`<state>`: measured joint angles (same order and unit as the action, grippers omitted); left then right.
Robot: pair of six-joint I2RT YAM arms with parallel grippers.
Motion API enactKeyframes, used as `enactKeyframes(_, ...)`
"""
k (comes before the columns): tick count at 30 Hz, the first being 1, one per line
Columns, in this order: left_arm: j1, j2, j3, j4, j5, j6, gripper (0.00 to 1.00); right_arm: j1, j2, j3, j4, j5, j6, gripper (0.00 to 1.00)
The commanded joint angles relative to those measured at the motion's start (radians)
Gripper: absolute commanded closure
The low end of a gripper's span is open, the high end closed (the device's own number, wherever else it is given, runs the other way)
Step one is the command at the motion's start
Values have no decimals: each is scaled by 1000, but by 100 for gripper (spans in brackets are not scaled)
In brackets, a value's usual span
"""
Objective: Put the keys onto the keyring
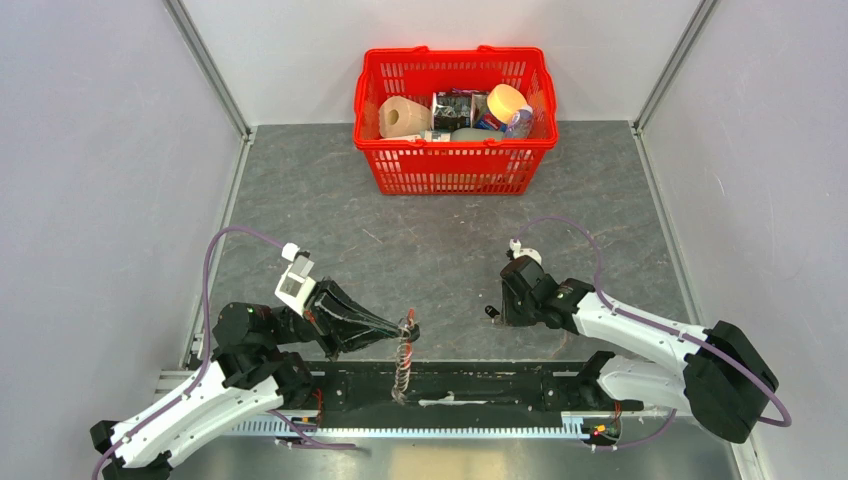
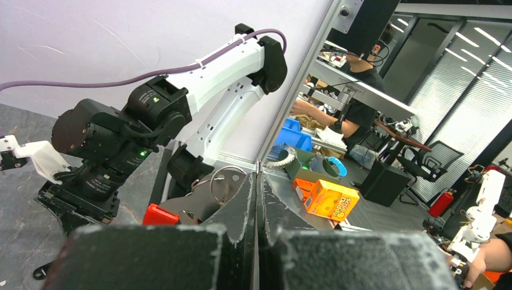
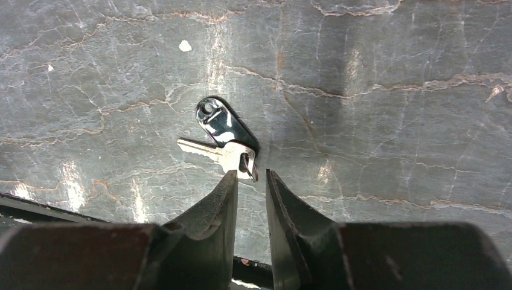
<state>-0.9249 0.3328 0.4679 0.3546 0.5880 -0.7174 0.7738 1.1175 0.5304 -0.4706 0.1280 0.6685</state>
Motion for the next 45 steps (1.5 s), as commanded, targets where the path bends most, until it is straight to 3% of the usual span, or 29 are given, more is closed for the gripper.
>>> enactKeyframes(1, 0, -6, 6, 52, 20, -5, 98, -9, 8, -7, 33, -13, -12, 70)
enactKeyframes(25, 1, -4, 13, 39, 16, 2, 98, -19, 45, -8, 51, -48, -6, 87)
enactKeyframes(34, 0, -5, 19, 29, 18, 2, 98, -18, 63, 9, 49, -51, -9, 100)
enactKeyframes(40, 0, -4, 33, 20, 22, 3, 98, -18, -2, 46, 7, -116, -31, 100)
enactKeyframes(45, 1, -15, 41, 13, 26, -2, 98, -16, -159, 91, -74, -198, -62, 100)
